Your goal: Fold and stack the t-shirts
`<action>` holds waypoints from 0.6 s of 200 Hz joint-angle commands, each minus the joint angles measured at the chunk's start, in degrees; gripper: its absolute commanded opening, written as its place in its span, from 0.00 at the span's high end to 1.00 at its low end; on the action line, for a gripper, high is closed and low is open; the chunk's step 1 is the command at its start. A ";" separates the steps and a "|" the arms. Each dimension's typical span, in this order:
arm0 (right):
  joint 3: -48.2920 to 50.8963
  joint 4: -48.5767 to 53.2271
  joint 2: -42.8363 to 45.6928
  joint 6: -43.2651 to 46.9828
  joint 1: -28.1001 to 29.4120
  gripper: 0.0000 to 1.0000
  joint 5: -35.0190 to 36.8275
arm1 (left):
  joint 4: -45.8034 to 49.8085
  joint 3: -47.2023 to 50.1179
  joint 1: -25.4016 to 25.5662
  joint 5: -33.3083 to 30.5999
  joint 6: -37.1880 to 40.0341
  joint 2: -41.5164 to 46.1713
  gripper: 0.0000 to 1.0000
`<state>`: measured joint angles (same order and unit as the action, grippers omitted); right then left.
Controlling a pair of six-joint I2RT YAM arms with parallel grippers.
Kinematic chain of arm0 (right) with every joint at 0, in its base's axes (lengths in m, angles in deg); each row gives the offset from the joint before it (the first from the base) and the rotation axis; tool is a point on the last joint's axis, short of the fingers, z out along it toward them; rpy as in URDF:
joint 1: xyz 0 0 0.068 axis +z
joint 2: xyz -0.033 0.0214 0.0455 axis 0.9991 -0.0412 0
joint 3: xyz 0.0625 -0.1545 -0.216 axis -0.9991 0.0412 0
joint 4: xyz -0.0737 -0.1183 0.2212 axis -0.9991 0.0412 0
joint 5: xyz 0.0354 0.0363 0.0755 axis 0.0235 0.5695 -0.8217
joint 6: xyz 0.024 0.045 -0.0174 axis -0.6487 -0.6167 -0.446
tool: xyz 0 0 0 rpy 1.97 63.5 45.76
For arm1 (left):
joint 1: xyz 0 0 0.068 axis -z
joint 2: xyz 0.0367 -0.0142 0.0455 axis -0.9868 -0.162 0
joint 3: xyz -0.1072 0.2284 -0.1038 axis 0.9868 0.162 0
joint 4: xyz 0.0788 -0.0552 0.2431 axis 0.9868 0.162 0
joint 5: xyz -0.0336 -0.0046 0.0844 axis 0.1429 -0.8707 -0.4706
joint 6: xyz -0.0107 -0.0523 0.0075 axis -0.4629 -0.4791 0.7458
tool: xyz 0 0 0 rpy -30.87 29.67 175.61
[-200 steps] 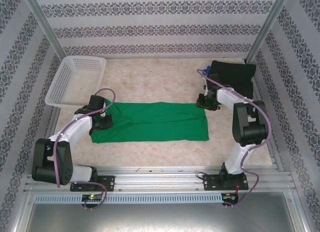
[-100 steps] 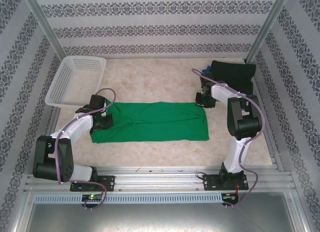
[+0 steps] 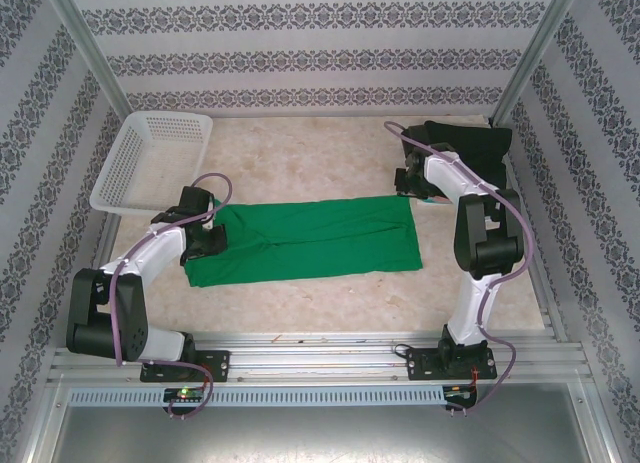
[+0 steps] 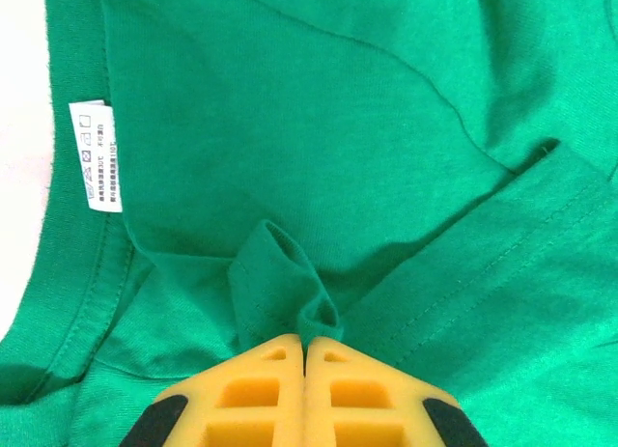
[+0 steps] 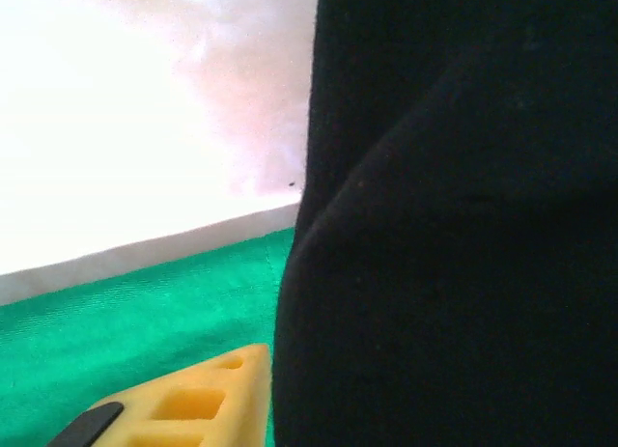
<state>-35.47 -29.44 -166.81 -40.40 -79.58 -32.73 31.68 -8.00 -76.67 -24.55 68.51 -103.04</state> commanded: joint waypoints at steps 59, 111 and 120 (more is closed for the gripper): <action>25.80 -17.97 16.75 -12.63 11.64 0.60 -8.36 | 0.29 7.74 1.38 -1.88 -7.34 14.62 0.76; 35.83 -22.39 17.78 -14.19 8.69 0.61 -8.98 | 6.75 3.96 1.37 -4.77 -6.58 22.41 0.57; 36.99 -23.62 18.73 -13.89 7.47 0.62 -11.09 | 5.62 2.80 1.50 -3.67 -5.67 20.77 0.50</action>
<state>-1.24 -48.29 -150.44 -52.97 -69.05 -41.37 35.20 -1.37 -75.79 -26.89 61.83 -81.27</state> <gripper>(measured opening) 0.386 0.443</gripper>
